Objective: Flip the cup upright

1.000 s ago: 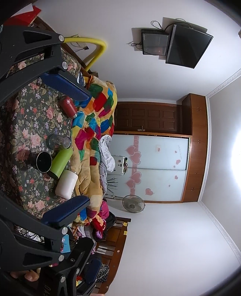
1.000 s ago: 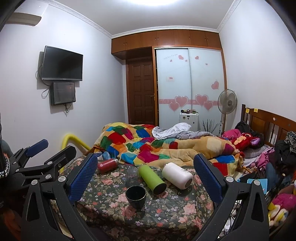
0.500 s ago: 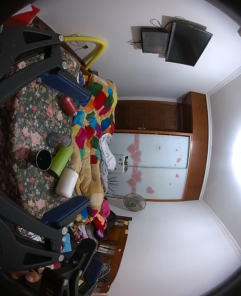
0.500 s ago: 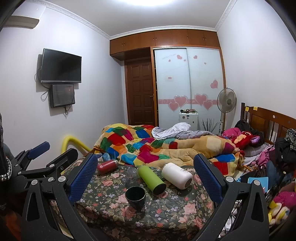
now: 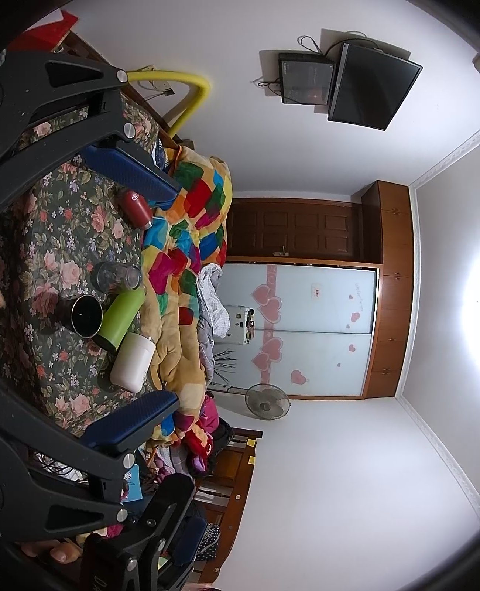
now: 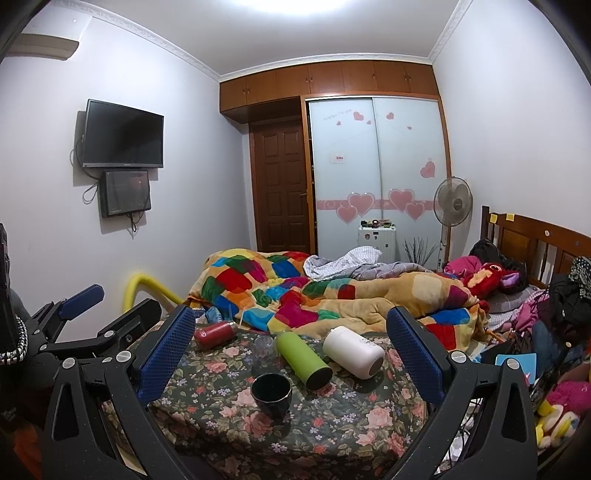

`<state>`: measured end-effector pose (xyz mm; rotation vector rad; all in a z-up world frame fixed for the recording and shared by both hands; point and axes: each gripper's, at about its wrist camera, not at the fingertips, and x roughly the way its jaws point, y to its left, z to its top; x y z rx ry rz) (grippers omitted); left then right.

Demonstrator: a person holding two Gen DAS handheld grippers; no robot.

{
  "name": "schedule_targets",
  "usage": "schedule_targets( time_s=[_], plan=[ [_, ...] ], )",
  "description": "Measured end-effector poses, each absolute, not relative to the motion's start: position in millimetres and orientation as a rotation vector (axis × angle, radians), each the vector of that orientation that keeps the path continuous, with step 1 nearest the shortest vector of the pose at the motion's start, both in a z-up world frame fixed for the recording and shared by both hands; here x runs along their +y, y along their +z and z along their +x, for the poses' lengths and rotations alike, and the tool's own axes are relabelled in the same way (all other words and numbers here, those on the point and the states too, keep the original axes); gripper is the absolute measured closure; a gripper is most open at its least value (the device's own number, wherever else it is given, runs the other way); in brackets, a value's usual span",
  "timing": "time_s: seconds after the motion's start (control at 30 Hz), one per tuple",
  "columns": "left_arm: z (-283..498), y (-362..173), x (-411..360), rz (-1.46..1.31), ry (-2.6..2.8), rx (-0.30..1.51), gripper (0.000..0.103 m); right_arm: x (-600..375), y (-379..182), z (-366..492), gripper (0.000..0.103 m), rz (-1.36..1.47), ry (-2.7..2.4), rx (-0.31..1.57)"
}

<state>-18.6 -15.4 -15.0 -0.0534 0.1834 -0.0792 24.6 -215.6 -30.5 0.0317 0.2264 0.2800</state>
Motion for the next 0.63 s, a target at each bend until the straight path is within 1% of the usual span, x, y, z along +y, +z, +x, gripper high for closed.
schedule_targets(
  time_s=[0.63],
  plan=[
    [-14,-12,-5,-0.074,-0.093,0.195,0.0,-209,-24,29,0.0,0.024,0.28,0.239]
  ],
)
